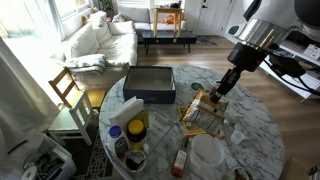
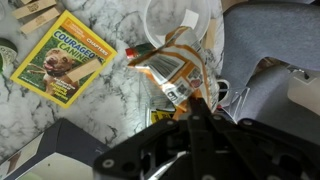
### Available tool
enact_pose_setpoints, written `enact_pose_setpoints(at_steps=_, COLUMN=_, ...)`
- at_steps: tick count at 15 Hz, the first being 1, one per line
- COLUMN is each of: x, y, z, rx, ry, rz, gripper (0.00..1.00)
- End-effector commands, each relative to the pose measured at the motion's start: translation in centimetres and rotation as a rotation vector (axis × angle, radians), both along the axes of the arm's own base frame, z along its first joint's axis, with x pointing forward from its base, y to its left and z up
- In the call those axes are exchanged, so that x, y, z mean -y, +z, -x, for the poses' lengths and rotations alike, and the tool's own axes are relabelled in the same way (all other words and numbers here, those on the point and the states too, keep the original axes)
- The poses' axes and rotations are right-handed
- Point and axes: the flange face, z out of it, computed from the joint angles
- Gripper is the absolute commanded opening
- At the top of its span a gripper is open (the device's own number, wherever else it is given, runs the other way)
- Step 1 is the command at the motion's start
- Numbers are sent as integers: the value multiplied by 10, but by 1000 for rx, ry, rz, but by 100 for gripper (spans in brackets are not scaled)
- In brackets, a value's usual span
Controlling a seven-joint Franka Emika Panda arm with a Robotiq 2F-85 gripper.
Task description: Put the snack packet in the plastic cup then put the cup in the clear box
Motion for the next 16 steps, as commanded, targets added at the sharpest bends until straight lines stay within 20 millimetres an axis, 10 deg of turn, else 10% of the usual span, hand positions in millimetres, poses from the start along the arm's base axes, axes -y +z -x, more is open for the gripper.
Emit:
enact_pose_setpoints(at_steps=1, x=0, y=0, z=0, rx=0, ry=0, rz=-1, gripper=1)
enact_pose_setpoints(at_steps=16, x=-8, y=-45, z=42, rx=-6, ry=86, rz=-105, gripper=0)
